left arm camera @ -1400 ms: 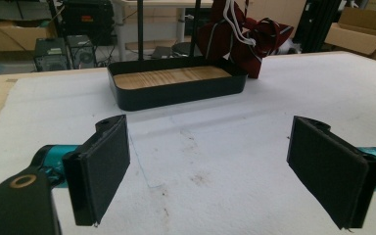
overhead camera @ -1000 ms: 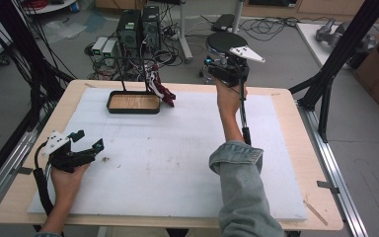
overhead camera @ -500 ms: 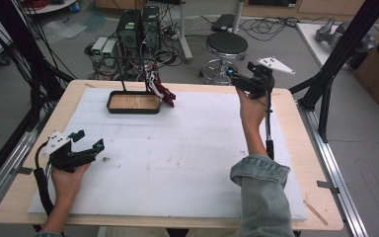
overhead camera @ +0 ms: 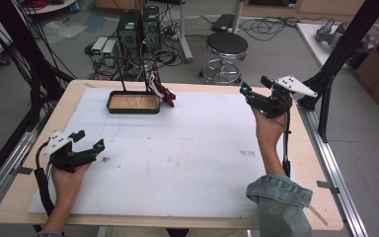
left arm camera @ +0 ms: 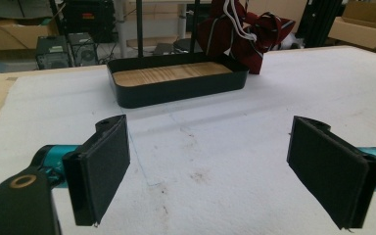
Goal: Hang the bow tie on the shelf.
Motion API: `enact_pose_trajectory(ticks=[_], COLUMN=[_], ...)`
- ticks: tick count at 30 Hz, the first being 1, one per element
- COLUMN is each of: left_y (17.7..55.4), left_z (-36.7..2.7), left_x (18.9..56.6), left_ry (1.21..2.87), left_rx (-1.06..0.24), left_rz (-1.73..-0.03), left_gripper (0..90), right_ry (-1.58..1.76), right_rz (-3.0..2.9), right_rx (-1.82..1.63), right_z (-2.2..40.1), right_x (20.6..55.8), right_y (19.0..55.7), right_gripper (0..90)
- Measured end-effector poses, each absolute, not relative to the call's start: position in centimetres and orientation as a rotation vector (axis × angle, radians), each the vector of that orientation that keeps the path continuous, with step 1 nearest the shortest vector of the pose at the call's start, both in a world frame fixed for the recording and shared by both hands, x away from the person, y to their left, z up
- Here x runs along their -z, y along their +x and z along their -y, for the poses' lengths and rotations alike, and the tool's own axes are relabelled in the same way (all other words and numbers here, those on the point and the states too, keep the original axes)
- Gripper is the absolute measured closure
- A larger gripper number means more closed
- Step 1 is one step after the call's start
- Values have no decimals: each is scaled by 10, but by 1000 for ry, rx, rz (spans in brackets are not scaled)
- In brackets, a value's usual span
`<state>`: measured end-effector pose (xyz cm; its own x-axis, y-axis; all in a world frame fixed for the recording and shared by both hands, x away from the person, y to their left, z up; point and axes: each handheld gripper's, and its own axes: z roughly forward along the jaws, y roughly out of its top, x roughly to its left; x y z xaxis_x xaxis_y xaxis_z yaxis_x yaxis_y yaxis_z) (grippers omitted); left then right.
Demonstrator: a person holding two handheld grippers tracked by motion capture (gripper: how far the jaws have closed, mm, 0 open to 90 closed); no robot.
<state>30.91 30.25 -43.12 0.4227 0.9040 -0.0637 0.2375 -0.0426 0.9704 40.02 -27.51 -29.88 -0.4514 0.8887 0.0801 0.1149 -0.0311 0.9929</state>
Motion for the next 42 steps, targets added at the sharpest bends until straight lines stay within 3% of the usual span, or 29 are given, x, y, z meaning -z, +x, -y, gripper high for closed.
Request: enact_pose_trajectory(ticks=[13,42], left_y=[309,308], left_z=[-302,-300], left_x=[431,432], left_ry=[1563,1570], left_rx=[-745,-748], left_rz=[-1044,-1056], left_gripper=[163,163], right_ry=[1029,1146], right_rz=[-1609,-1569], right_rx=[-1581,-1489], right_z=[301,326], right_x=[325,427], right_y=[351,287], right_gripper=[124,111])
